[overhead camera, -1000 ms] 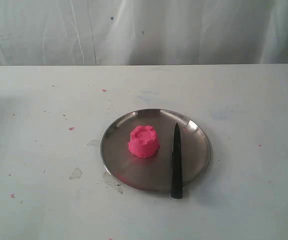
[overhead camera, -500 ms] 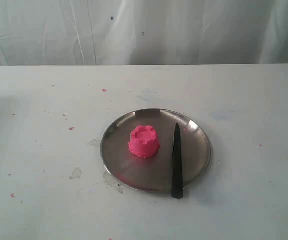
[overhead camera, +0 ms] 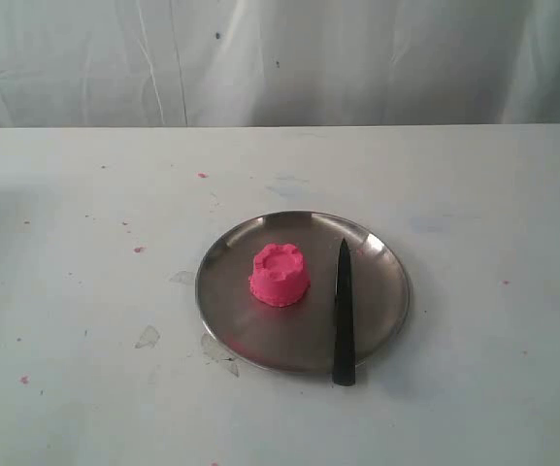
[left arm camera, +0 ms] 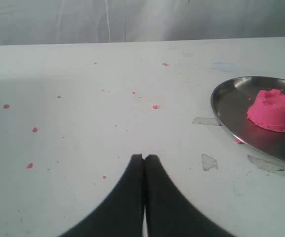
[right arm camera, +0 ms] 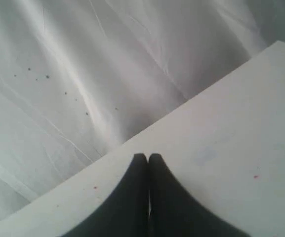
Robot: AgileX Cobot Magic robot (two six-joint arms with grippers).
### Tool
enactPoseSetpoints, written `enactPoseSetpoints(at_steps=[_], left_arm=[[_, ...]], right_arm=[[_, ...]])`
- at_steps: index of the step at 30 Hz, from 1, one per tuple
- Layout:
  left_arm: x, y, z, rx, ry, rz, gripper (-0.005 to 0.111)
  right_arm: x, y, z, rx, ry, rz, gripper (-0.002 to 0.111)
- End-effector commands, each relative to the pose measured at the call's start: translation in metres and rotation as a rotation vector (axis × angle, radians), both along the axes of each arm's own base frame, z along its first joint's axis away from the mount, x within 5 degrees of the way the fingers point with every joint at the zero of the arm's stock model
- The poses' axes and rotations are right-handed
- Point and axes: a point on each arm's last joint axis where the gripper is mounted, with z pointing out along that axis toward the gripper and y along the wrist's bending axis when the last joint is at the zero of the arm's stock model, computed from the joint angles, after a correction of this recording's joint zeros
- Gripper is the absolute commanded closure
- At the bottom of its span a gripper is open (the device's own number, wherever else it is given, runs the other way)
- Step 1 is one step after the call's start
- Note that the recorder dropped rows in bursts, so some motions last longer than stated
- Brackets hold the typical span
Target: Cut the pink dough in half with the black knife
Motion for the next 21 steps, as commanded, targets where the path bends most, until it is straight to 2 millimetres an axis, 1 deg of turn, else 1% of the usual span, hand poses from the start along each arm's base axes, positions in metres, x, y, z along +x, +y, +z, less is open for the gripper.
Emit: enactPoseSetpoints(at_steps=[1, 5, 8, 9, 11, 14, 16, 19, 21], left_arm=[[0.0, 0.0, -0.001, -0.004, -0.001, 0.0, 0.107], [0.0, 0.0, -0.001, -0.004, -0.001, 0.0, 0.107], [0.0, 0.0, -0.001, -0.004, -0.001, 0.0, 0.107], [0.0, 0.0, -0.001, -0.004, -0.001, 0.0, 0.107], [0.0, 0.0, -0.001, -0.004, -0.001, 0.0, 0.107], [0.0, 0.0, -0.001, -0.004, -0.001, 0.0, 0.107], [0.0, 0.0, -0.001, -0.004, -0.001, 0.0, 0.107], [0.0, 0.0, -0.001, -0.004, -0.001, 0.0, 0.107], [0.0, 0.0, -0.001, -0.004, -0.001, 0.0, 0.107]], right_arm=[[-0.013, 0.002, 0.028, -0.183, -0.072, 0.028, 0.108], [-0.023, 0.004, 0.051, -0.325, -0.154, 0.034, 0.108], [-0.032, 0.004, 0.068, -0.386, -0.216, 0.023, 0.108], [-0.035, 0.004, 0.073, -0.398, -0.226, 0.023, 0.108], [-0.034, 0.005, 0.082, -0.405, -0.191, 0.041, 0.108], [-0.027, 0.007, 0.093, -0.418, -0.099, 0.081, 0.108], [-0.016, 0.008, 0.098, -0.422, -0.025, 0.115, 0.108], [0.005, 0.013, 0.098, -0.449, 0.104, 0.213, 0.108], [0.018, 0.018, 0.094, -0.462, 0.186, 0.291, 0.108]])
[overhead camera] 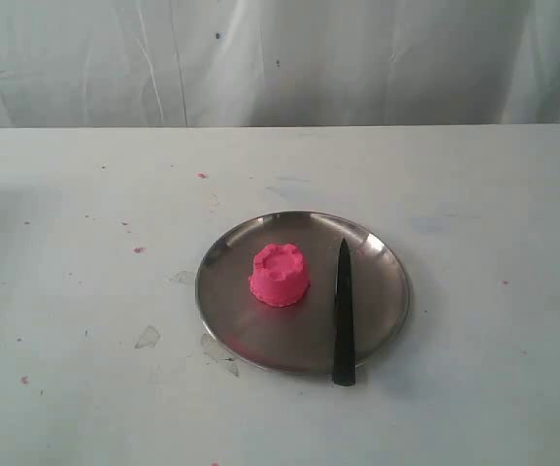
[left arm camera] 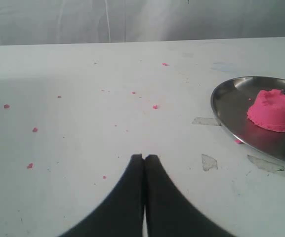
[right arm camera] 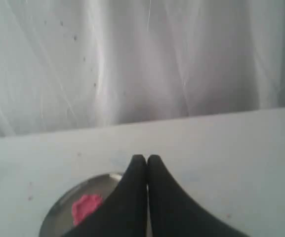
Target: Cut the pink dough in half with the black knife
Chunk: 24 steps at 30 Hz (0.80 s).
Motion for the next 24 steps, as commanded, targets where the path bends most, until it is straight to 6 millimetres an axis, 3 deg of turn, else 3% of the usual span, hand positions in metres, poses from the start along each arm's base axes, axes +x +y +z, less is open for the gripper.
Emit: enactPoseSetpoints(at_steps=[1, 5, 9, 11, 14, 19, 24], left_arm=[[0.0, 0.0, -0.001, -0.004, -0.001, 0.0, 0.107], [0.0, 0.0, -0.001, -0.004, -0.001, 0.0, 0.107], [0.0, 0.0, -0.001, -0.004, -0.001, 0.0, 0.107], [0.0, 0.0, -0.001, -0.004, -0.001, 0.0, 0.107], [0.0, 0.0, -0.001, -0.004, -0.001, 0.0, 0.107], [0.0, 0.0, -0.001, -0.004, -0.001, 0.0, 0.107], [0.0, 0.0, -0.001, -0.004, -0.001, 0.0, 0.107]], right_arm=[[0.031, 0.012, -0.008, -0.055, 0.221, 0.138, 0.108], [0.059, 0.027, -0.02, -0.078, 0.33, 0.292, 0.104], [0.089, 0.042, -0.044, -0.043, 0.407, 0.424, 0.085], [0.107, 0.047, -0.062, 0.028, 0.468, 0.437, 0.072], [0.131, 0.051, -0.092, 0.134, 0.561, 0.41, 0.062], [0.168, 0.058, -0.135, 0.225, 0.723, 0.424, 0.061], [0.196, 0.07, -0.154, 0.271, 0.81, 0.538, 0.061]])
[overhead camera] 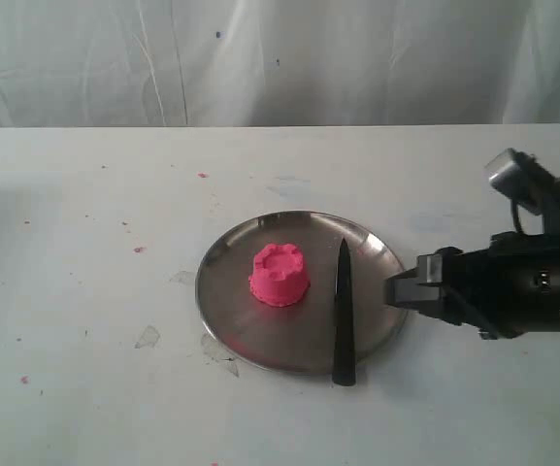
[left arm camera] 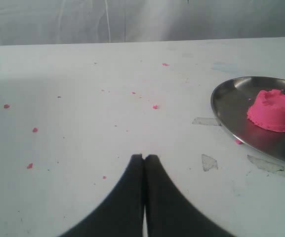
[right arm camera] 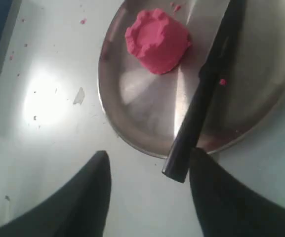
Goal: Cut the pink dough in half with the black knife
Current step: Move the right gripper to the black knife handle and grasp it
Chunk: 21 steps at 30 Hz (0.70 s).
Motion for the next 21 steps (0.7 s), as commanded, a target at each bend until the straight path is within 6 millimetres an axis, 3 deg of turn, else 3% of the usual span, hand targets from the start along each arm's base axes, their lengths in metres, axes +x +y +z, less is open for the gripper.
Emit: enactPoseSetpoints(at_steps=[1, 9, 19, 21], left_arm=[[0.0, 0.0, -0.001, -0.004, -0.001, 0.0, 0.107], [0.0, 0.0, -0.001, -0.004, -0.001, 0.0, 0.107], [0.0, 0.0, -0.001, -0.004, -0.001, 0.0, 0.107], [0.0, 0.0, -0.001, -0.004, -0.001, 0.0, 0.107]], right_arm=[[0.027, 0.007, -0.016, 0.05, 0.063, 0.046, 0.061], [0.059, 0.01, -0.042, 0.021, 0.114, 0.056, 0.061], [0.072, 0.025, -0.07, -0.02, 0.171, 0.111, 0.061], [0.077, 0.037, -0.08, -0.032, 0.188, 0.151, 0.061]])
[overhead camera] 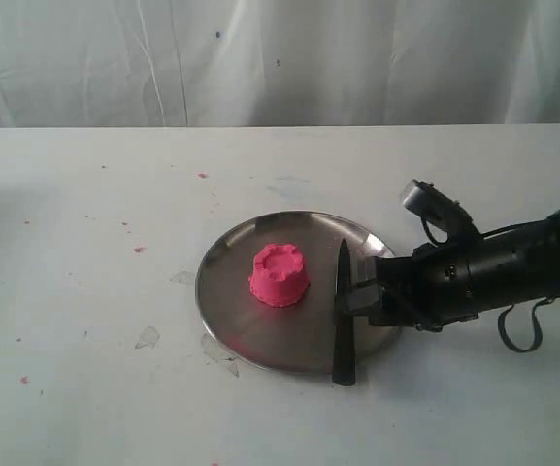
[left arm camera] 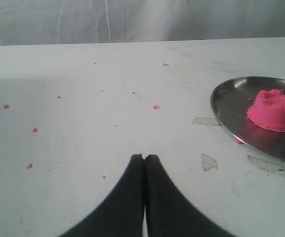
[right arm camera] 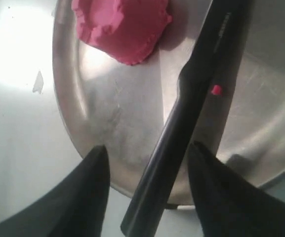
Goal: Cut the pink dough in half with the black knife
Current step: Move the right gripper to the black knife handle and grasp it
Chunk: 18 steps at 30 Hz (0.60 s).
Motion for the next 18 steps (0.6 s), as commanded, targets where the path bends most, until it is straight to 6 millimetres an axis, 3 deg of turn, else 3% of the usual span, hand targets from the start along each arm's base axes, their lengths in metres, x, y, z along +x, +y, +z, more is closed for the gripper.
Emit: enactPoseSetpoints(at_steps=[1, 13, 18], left_arm=[[0.0, 0.0, -0.001, -0.004, -0.001, 0.0, 0.107], [0.0, 0.0, -0.001, -0.004, -0.001, 0.0, 0.107], [0.0, 0.0, -0.001, -0.004, -0.001, 0.0, 0.107]], right_arm=[[0.007, 0.012, -0.018, -0.035, 0.022, 0.047, 0.061], [0.006, 0.019, -0.041, -0.048, 0.094, 0.079, 0.061], [0.007, 0.018, -0.042, -0.05, 0.123, 0.034, 0.071]])
